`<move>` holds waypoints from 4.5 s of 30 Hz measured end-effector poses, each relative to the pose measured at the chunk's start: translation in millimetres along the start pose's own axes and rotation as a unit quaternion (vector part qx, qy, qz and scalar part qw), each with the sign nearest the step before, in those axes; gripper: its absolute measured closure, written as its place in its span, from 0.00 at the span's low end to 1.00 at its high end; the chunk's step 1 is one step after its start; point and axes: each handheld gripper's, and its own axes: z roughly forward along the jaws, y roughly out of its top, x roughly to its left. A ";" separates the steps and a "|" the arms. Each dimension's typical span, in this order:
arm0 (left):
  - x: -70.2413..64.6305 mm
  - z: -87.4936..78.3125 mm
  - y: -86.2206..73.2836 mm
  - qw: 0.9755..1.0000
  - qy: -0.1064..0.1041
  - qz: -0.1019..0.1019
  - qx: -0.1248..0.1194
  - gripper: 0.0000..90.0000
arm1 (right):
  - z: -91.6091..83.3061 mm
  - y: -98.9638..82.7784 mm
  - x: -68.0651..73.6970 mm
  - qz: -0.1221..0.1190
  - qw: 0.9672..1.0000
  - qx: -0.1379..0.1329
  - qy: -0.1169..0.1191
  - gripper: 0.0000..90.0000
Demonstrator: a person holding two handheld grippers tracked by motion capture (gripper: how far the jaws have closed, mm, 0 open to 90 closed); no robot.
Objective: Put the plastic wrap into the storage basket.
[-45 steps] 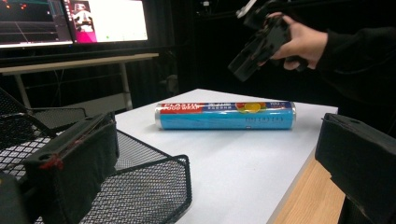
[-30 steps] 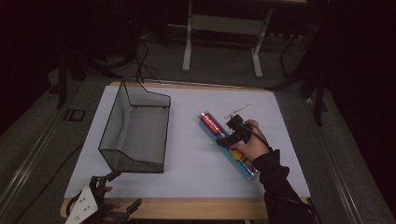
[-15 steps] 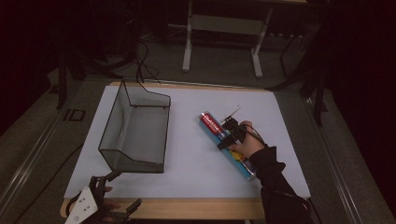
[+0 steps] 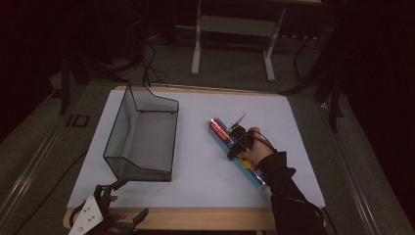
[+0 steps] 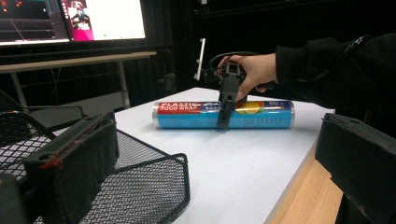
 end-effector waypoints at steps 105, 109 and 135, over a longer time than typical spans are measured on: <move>-0.7 1.5 1.3 1.000 -0.014 0.011 -0.002 0.00 | -9.9 139.1 166.1 0.252 0.898 -0.321 0.166 0.35; -0.9 1.1 1.5 1.000 -0.014 0.012 -0.003 0.00 | -2.6 139.5 169.8 0.255 0.905 -0.303 0.158 0.35; -1.7 1.9 1.4 1.000 -0.018 0.015 0.001 0.00 | 8.9 144.9 175.4 0.231 0.930 -0.261 0.112 0.33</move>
